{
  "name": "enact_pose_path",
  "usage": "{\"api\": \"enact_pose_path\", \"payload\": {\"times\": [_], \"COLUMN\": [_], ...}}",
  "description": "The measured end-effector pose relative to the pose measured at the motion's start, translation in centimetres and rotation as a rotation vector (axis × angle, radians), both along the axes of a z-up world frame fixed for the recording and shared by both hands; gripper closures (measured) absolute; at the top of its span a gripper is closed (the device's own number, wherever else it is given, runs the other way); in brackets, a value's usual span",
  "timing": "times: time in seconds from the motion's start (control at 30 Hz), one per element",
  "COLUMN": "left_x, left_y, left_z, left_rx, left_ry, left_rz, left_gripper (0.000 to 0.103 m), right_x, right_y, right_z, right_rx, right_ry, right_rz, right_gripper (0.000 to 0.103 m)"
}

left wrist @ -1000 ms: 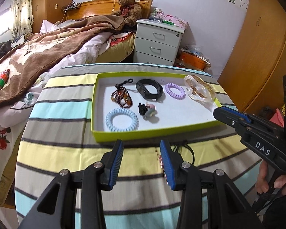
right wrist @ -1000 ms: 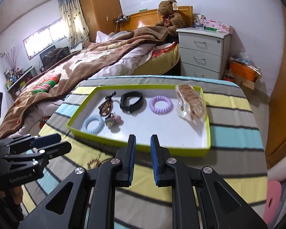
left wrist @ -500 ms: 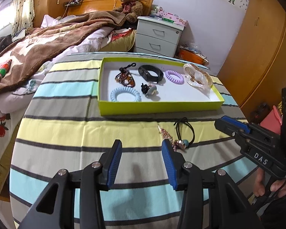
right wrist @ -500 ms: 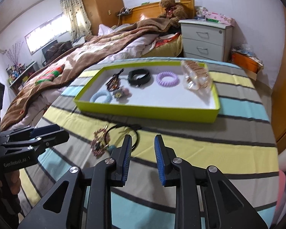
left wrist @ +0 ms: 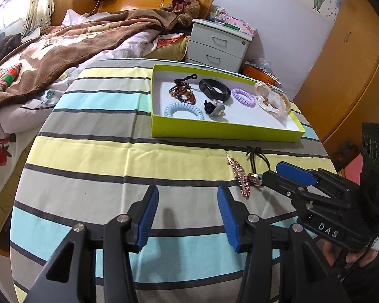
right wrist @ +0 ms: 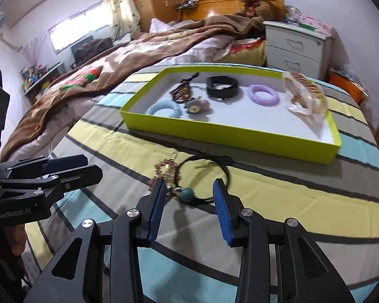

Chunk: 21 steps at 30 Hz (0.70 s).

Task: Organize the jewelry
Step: 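Grasp the black elastic hair tie with teal bead using the right gripper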

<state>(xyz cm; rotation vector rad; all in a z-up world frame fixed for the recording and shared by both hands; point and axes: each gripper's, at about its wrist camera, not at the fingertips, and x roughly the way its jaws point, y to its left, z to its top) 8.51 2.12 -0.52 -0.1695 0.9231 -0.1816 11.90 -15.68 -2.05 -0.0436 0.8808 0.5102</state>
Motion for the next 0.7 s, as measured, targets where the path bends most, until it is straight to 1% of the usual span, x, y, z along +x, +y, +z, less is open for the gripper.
{"api": "enact_pose_path", "payload": {"times": [0.2, 0.3, 0.43, 0.47, 0.53, 0.6, 0.7], "left_x": [-0.2, -0.2, -0.2, -0.2, -0.1, -0.1, -0.1], "left_y": [0.9, 1.2, 1.4, 1.4, 1.3, 1.3, 1.3], "left_z": [-0.3, -0.4, -0.5, -0.5, -0.5, -0.6, -0.6], "left_rx": [-0.005, -0.009, -0.01, -0.011, -0.01, -0.012, -0.01], "left_ry": [0.008, 0.011, 0.013, 0.012, 0.014, 0.016, 0.019], "left_rz": [0.012, 0.019, 0.021, 0.02, 0.02, 0.02, 0.019], "left_gripper": [0.052, 0.052, 0.052, 0.052, 0.052, 0.052, 0.052], "right_x": [1.0, 1.3, 1.2, 1.2, 1.1, 0.9, 0.7], "right_y": [1.6, 1.6, 1.6, 1.7, 1.7, 1.9, 2.1], "right_z": [-1.0, -0.9, -1.0, -1.0, -0.9, -0.9, -0.8], "right_rx": [-0.044, -0.04, -0.061, -0.065, -0.063, -0.069, -0.081], "right_ry": [0.027, 0.033, 0.025, 0.024, 0.022, 0.015, 0.007], "right_rz": [0.057, 0.061, 0.07, 0.072, 0.083, 0.092, 0.098], "right_gripper": [0.064, 0.064, 0.064, 0.066, 0.075, 0.079, 0.079]}}
